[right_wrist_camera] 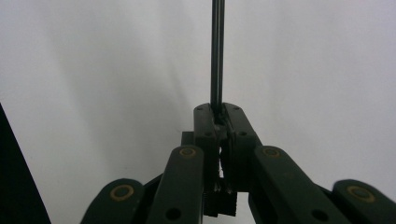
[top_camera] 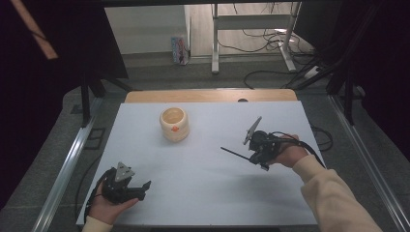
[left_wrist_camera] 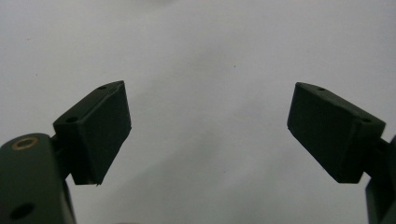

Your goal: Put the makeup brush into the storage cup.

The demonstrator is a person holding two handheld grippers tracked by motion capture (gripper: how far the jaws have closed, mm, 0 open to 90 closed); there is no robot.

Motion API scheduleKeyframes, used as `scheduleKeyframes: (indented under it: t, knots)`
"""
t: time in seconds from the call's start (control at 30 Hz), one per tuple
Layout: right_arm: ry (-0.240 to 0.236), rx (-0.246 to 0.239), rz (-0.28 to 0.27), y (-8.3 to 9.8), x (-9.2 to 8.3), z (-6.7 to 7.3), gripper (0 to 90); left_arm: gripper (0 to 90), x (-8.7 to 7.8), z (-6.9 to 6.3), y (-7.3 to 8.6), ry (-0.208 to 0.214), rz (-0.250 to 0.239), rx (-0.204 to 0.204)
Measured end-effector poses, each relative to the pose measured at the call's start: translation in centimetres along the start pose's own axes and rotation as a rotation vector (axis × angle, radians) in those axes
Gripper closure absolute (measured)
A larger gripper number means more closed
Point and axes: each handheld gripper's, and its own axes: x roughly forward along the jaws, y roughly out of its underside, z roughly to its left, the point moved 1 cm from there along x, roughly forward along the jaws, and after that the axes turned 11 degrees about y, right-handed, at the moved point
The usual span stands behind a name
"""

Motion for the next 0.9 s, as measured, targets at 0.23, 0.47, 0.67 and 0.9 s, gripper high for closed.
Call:
scheduleKeyframes:
  t: [0.23,0.47,0.67,0.9]
  knots:
    - [-0.009,-0.012,0.001,-0.5,0.3,0.5,85.3,14.5,0.0,0.0,0.0,-0.006,0.003,0.006]
    - [-0.012,-0.035,0.005,-1.1,0.4,0.8,85.3,14.5,0.1,-0.1,0.0,-0.006,0.005,0.013]
    - [-0.02,-0.064,0.01,-2.0,0.7,1.2,85.3,14.9,0.1,-0.1,0.0,-0.002,0.009,0.018]
    - [-0.03,-0.093,0.015,-3.0,1.2,1.8,85.3,15.1,0.2,-0.1,0.0,-0.001,0.012,0.023]
